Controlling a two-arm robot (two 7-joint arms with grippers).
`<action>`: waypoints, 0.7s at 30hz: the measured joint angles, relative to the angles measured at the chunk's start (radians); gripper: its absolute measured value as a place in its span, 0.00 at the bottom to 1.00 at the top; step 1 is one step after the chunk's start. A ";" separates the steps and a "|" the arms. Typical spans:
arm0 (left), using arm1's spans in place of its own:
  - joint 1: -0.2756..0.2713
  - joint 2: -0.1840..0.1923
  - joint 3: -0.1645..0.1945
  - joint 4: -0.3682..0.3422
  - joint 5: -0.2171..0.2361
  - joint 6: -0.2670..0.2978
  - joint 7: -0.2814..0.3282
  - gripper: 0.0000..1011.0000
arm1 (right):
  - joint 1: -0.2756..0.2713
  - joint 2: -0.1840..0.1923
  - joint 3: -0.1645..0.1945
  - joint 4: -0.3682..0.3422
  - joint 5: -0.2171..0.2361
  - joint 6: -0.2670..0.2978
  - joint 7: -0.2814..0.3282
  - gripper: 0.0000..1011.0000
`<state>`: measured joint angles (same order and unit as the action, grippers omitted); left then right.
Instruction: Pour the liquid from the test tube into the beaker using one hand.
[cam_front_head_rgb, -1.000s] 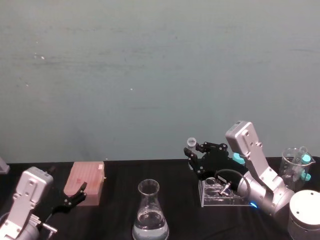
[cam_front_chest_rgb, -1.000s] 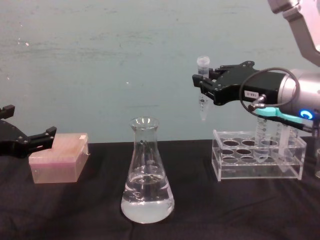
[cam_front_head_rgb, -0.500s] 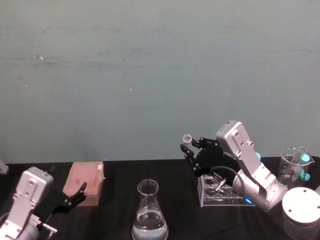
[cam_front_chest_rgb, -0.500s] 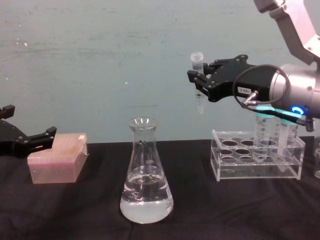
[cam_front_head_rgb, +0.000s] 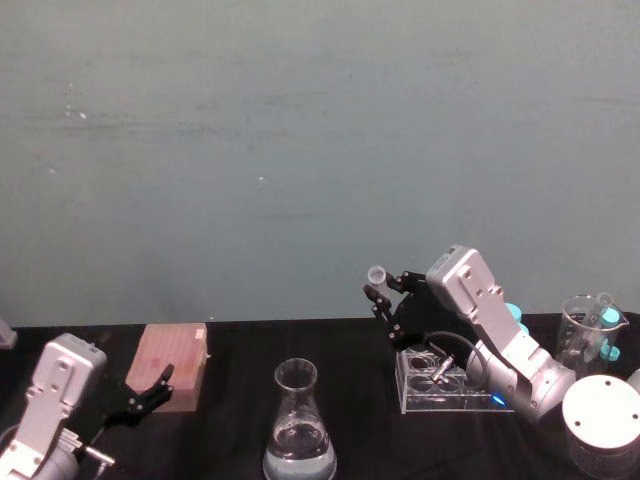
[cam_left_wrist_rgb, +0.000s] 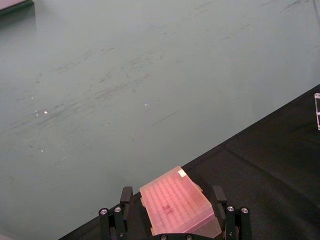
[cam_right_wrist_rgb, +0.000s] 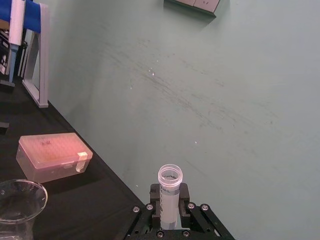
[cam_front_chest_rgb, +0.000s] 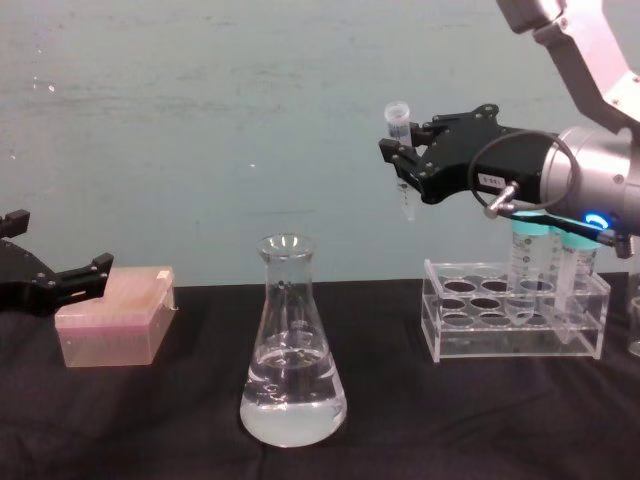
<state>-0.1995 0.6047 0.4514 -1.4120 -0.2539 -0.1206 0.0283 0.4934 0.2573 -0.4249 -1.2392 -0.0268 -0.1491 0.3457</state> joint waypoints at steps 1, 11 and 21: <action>0.000 0.000 0.000 0.000 0.000 0.000 0.000 0.99 | -0.001 0.000 -0.001 -0.001 -0.004 -0.001 -0.001 0.21; 0.000 0.000 0.000 0.000 0.000 0.000 0.000 0.99 | -0.014 0.005 -0.015 -0.018 -0.086 -0.028 -0.040 0.21; 0.000 0.000 0.000 0.000 0.000 0.000 0.000 0.99 | -0.024 0.002 -0.017 -0.031 -0.128 -0.032 -0.049 0.21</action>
<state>-0.1995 0.6047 0.4513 -1.4120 -0.2539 -0.1205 0.0283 0.4693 0.2594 -0.4420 -1.2707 -0.1545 -0.1810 0.2969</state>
